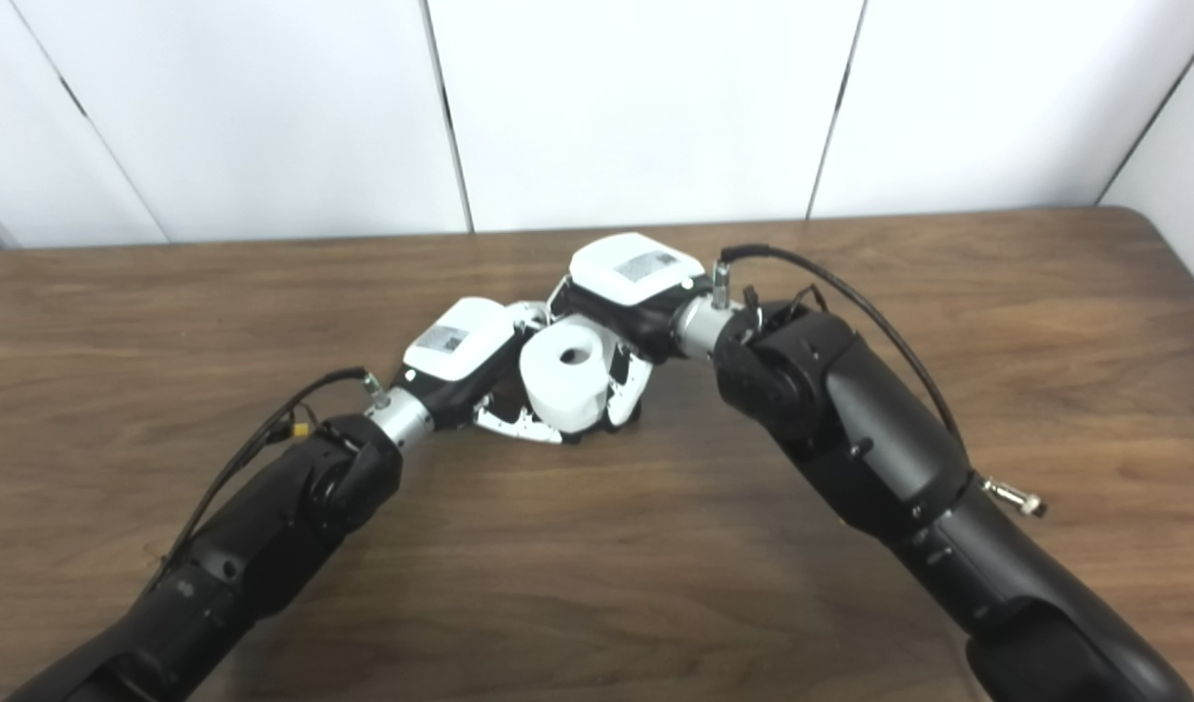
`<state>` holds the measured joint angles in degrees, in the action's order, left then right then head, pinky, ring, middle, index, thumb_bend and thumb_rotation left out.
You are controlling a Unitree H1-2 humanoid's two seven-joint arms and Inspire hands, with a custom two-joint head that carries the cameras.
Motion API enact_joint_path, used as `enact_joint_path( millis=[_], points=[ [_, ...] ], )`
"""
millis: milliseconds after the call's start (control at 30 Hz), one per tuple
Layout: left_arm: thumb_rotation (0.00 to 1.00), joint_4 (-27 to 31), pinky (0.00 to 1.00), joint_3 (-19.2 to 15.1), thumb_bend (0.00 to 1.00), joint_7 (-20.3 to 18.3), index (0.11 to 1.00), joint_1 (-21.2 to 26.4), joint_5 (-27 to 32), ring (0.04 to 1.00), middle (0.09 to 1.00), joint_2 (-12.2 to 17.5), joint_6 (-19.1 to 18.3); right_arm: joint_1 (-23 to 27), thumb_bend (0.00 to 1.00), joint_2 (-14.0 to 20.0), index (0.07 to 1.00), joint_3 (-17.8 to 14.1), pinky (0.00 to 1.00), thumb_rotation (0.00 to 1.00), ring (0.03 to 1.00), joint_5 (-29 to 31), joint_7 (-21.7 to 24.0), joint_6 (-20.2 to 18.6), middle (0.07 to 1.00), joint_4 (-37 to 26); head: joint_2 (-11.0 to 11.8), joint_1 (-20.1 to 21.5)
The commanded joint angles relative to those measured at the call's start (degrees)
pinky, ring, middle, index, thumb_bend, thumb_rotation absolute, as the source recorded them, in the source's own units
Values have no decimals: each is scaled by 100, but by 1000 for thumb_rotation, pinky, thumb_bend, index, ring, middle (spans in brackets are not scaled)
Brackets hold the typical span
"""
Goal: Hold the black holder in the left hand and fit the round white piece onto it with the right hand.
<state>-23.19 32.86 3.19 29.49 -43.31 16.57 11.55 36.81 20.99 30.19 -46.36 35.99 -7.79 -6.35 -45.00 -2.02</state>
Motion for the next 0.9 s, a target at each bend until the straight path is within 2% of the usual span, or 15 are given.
enact_joint_path(
  millis=[0, 400, 633, 700, 800, 867],
  points=[
    [75, -290, 683, 172, 524, -640, 478, -273, -119, 876, 838, 81, -271, 68, 518, -25, 484, 30, 743, 143, 750, 110, 220, 56, 713, -148, -2, -21],
    [75, -268, 675, 206, 524, -647, 479, -275, -175, 870, 842, 103, -272, 27, 516, -93, 484, -19, 747, 145, 750, 122, 124, 121, 711, -96, 2, -22],
    [75, -315, 682, 193, 524, -622, 478, -265, -134, 871, 842, 102, -219, -63, 517, -200, 495, -217, 713, 146, 736, 210, -80, 84, 719, -84, 13, -21],
    [75, -305, 678, 200, 524, -612, 478, -265, -148, 867, 841, 112, -203, -81, 713, -223, 733, -260, 696, 183, 741, 184, -77, 37, 753, -126, 29, -25],
    [76, -264, 678, 219, 524, -664, 479, -264, -169, 868, 844, 129, -233, -121, 786, -265, 857, -340, 692, 197, 750, 166, -176, 40, 781, -143, 42, -21],
    [76, -267, 683, 225, 524, -681, 479, -259, -172, 866, 844, 131, -245, -130, 802, -289, 886, -388, 697, 199, 756, 141, -199, 9, 791, -151, 49, -18]
  ],
)
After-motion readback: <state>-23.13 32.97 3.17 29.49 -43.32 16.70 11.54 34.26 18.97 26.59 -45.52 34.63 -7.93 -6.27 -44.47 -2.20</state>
